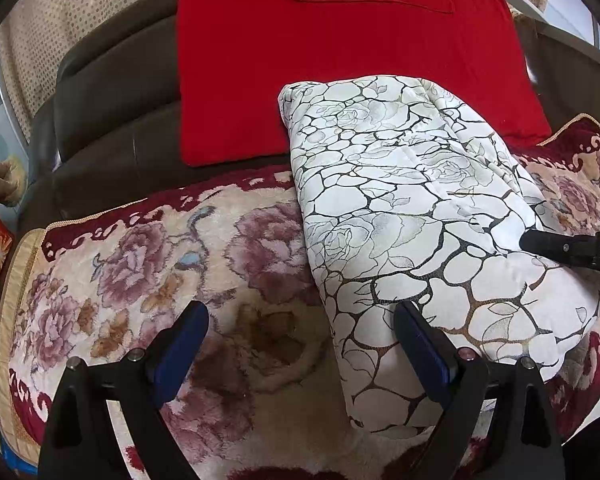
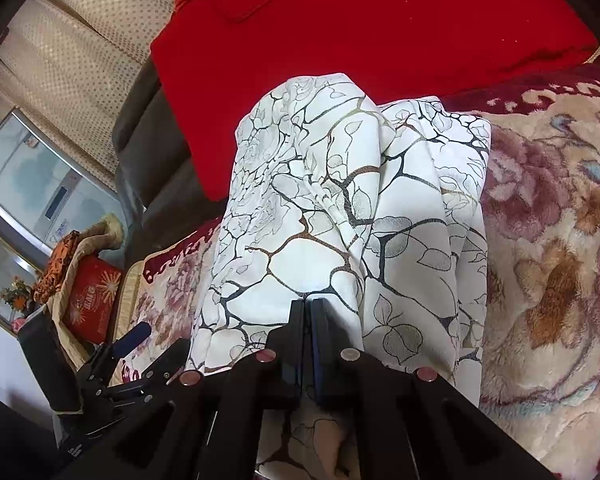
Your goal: Fold large clothes
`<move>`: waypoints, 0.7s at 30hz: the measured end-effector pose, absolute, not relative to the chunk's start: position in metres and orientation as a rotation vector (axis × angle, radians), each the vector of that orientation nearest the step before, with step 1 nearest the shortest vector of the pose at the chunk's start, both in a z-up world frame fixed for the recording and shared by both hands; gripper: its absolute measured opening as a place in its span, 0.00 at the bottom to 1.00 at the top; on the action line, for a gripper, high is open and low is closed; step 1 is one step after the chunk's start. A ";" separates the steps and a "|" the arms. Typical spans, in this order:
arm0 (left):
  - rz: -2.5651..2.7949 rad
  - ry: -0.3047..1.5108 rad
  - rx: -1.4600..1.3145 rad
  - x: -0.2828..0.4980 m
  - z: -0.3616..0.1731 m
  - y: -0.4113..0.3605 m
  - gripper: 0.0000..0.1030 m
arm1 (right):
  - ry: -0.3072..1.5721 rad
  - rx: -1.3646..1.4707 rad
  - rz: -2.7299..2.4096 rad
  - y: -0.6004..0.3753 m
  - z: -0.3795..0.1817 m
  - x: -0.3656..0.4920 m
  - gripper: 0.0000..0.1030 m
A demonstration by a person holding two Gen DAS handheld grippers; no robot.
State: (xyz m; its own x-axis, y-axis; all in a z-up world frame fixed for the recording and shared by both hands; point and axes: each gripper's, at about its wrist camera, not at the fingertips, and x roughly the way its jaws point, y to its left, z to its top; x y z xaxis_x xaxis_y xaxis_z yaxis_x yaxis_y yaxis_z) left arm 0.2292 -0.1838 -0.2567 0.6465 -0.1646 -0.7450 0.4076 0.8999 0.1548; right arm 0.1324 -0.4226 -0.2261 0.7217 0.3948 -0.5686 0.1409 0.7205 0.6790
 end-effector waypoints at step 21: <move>-0.278 0.805 0.367 0.231 -0.267 -0.191 0.98 | 0.777 0.787 0.183 -0.426 -0.229 0.132 0.06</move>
State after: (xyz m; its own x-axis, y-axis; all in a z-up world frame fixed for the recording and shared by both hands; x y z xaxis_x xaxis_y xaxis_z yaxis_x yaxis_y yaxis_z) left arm 0.2308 -0.1910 -0.2666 0.6626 -0.1022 -0.7420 0.3774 0.9013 0.2128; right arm 0.1317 -0.4262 -0.2288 0.7134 0.4221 -0.5594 0.1283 0.7060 0.6965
